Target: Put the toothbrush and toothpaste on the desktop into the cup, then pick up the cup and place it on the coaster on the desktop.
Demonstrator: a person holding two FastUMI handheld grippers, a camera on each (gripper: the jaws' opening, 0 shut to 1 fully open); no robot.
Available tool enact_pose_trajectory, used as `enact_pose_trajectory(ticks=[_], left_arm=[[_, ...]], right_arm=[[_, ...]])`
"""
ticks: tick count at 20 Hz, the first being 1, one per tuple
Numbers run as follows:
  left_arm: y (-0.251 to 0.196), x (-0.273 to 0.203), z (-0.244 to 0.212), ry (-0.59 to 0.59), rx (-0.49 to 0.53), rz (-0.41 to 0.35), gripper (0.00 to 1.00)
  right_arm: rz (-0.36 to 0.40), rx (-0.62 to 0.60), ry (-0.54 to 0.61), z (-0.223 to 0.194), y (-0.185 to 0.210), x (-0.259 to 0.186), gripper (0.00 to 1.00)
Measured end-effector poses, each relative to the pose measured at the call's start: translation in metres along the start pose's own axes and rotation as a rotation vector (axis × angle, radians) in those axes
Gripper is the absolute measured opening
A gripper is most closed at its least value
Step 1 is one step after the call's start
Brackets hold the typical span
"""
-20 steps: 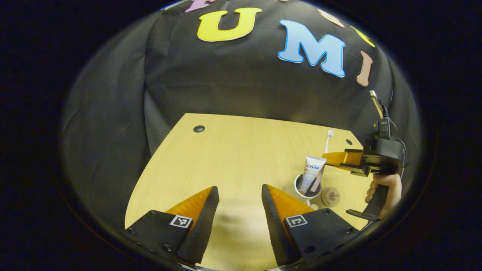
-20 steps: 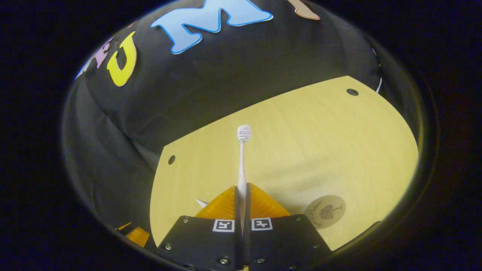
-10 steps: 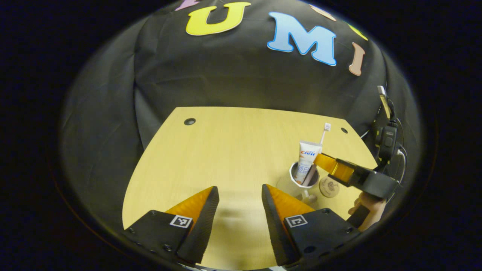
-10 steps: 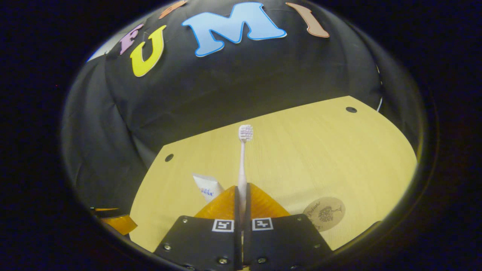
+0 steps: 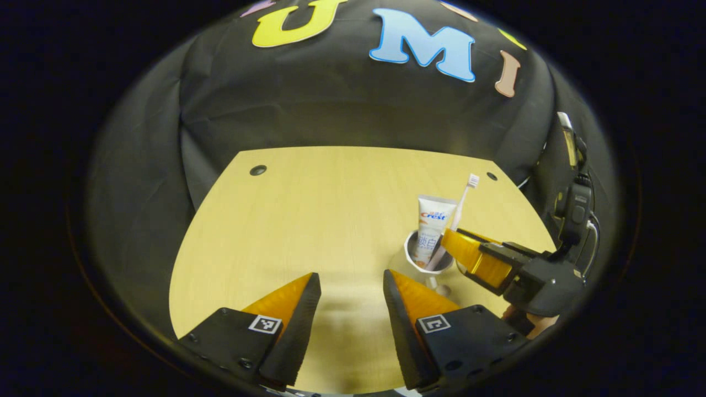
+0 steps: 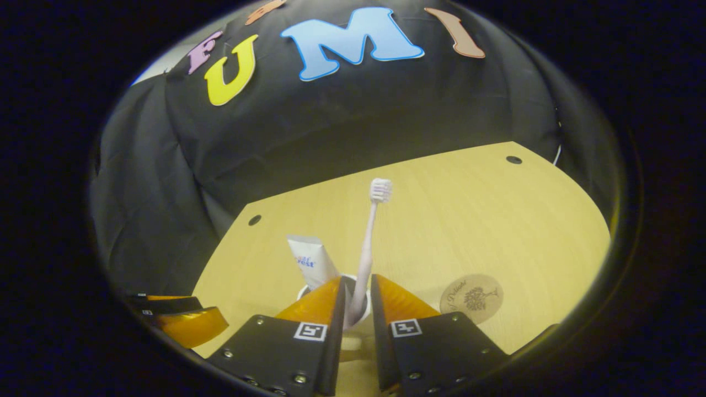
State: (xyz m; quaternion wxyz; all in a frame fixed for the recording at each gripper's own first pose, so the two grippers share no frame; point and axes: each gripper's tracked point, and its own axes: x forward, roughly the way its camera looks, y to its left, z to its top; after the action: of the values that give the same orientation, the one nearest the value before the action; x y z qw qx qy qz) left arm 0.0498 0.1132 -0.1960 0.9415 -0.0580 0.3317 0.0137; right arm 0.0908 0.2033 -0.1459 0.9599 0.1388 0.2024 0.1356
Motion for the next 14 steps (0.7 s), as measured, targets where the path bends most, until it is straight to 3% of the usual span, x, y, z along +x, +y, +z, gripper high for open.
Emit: enact_pose_trajectory(ticks=[1, 2, 3, 5, 12, 13, 14], left_arm=[[-0.005, 0.002, -0.002, 0.003, -0.001, -0.007, 0.75], [-0.009, 0.003, -0.003, 0.008, -0.001, -0.015, 0.8], [-0.015, 0.002, -0.006, 0.013, 0.0, -0.023, 0.75], [-0.03, 0.003, -0.005, 0.026, 0.001, -0.043, 0.8], [-0.086, 0.016, -0.01, 0.152, 0.053, -0.124, 0.75], [-0.092, 0.018, -0.011, 0.177, 0.064, -0.127, 0.7], [-0.097, 0.024, -0.014, 0.207, 0.073, -0.129, 0.75]], right_arm=[[0.004, -0.007, 0.004, -0.003, 0.0, -0.004, 0.31], [0.003, -0.009, 0.003, -0.003, -0.001, -0.01, 0.32], [0.004, -0.008, -0.001, 0.0, -0.004, -0.015, 0.32], [-0.004, -0.004, -0.012, 0.005, -0.014, -0.025, 0.32], [-0.106, 0.039, -0.022, 0.016, -0.09, -0.058, 0.32], [-0.123, 0.049, -0.018, 0.013, -0.1, -0.062, 0.32], [-0.135, 0.061, -0.016, 0.013, -0.109, -0.065, 0.32]])
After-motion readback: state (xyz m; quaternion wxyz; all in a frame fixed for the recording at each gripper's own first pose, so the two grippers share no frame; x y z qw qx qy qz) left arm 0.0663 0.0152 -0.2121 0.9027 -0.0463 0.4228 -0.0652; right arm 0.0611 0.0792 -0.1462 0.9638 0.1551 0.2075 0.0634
